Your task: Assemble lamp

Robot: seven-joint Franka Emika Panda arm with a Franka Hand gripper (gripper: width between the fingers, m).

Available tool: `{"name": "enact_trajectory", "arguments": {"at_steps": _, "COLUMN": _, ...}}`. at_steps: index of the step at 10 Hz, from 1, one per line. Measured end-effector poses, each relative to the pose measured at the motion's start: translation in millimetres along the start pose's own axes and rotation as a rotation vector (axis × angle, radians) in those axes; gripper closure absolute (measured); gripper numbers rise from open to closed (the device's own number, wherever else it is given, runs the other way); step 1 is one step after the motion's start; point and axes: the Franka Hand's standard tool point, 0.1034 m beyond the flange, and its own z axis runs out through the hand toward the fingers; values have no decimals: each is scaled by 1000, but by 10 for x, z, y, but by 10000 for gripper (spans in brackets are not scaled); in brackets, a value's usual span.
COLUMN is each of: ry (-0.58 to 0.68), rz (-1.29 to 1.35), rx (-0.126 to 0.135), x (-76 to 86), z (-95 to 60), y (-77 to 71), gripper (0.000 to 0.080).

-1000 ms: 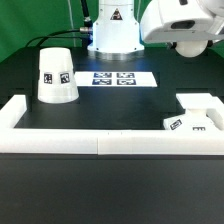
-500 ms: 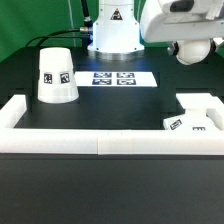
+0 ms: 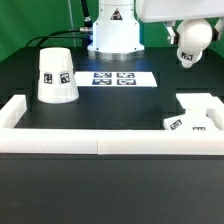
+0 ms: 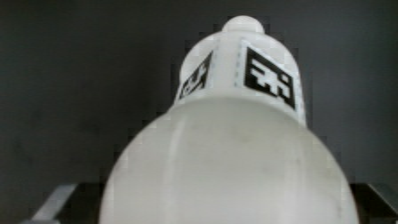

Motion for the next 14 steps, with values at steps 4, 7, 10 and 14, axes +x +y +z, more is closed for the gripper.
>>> {"name": "enact_trajectory", "arguments": {"at_steps": 4, "ry": 294, "rz": -116, "rx": -33, "x": 195, "z": -117, "y": 104, "gripper": 220}}
{"name": "enact_trajectory", "arguments": {"at_steps": 7, "ry": 462, "rz": -227, "rx": -76, "x": 359, "z": -264, "y": 175, "gripper": 220}}
{"name": "enact_trajectory", "arguments": {"at_steps": 10, "ry": 457, "rz": -227, "rx": -75, "x": 352, "z": -233, "y": 174, "gripper": 220}}
{"name": "enact_trajectory", "arguments": {"at_steps": 14, "ry": 472, "rz": -326, "rx": -105, "x": 561, "z": -341, "y": 151, "gripper": 220}}
